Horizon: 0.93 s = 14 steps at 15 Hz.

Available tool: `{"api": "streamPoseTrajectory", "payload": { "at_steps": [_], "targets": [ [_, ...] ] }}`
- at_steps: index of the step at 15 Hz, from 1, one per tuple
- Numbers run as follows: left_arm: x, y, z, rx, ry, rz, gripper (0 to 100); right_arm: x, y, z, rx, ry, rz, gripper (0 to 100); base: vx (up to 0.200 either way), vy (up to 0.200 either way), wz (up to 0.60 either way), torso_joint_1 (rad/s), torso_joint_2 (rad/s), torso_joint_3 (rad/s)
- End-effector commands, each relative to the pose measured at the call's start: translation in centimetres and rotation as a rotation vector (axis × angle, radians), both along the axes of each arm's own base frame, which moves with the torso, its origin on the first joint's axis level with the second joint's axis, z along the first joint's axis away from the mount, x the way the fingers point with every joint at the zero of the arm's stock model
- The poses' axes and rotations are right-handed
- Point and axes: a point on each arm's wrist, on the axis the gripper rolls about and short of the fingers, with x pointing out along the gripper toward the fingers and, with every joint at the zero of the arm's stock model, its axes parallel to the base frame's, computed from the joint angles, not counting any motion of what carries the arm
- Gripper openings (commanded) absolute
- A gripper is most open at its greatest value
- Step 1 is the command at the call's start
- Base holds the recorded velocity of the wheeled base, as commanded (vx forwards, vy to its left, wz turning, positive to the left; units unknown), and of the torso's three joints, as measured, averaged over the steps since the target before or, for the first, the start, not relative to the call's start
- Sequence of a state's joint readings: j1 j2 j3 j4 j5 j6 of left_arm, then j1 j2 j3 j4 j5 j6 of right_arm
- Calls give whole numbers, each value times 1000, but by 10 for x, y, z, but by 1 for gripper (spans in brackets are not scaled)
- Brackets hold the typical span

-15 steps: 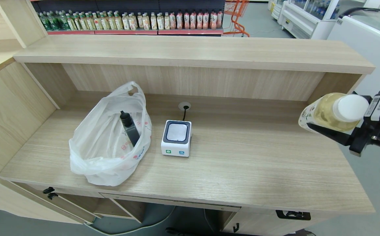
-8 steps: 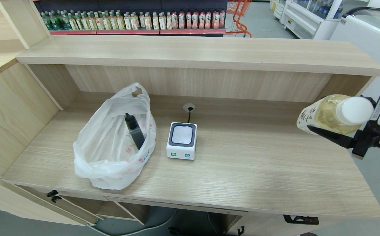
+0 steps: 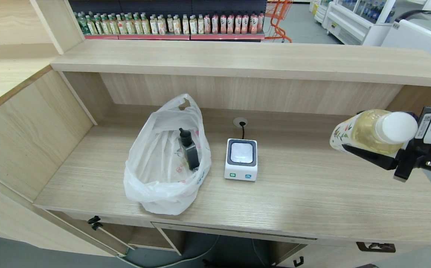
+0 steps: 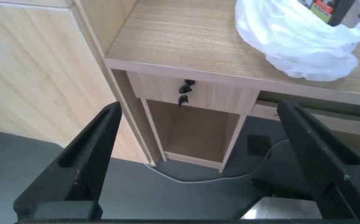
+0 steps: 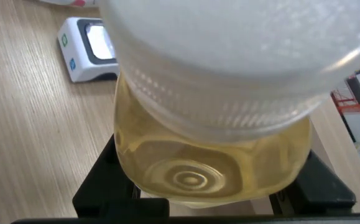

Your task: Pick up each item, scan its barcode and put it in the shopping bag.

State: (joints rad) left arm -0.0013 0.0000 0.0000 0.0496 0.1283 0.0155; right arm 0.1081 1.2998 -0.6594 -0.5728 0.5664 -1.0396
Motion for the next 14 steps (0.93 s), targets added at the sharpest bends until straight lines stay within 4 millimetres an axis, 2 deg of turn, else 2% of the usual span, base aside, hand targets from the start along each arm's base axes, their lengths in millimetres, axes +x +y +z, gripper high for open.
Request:
{"api": "streamPoseTrajectory", "payload": {
  "at_steps": [1, 4, 10, 14],
  "targets": [
    [0, 0, 0, 0, -1, 0, 100, 4, 1, -2, -1, 12, 5, 0, 0, 200, 0, 2, 2, 2],
    [0, 0, 0, 0, 3, 0, 100, 6, 1, -4, -2, 21, 5, 0, 0, 200, 0, 1, 1, 2],
    [0, 0, 0, 0, 3, -1, 100, 15, 2, -10, 1, 52, 46, 0, 0, 0, 0, 0, 0, 0],
    [0, 0, 0, 1, 1, 0, 100, 26, 5, -18, 8, 77, 141, 0, 200, 0, 0, -7, -4, 5]
  ]
}}
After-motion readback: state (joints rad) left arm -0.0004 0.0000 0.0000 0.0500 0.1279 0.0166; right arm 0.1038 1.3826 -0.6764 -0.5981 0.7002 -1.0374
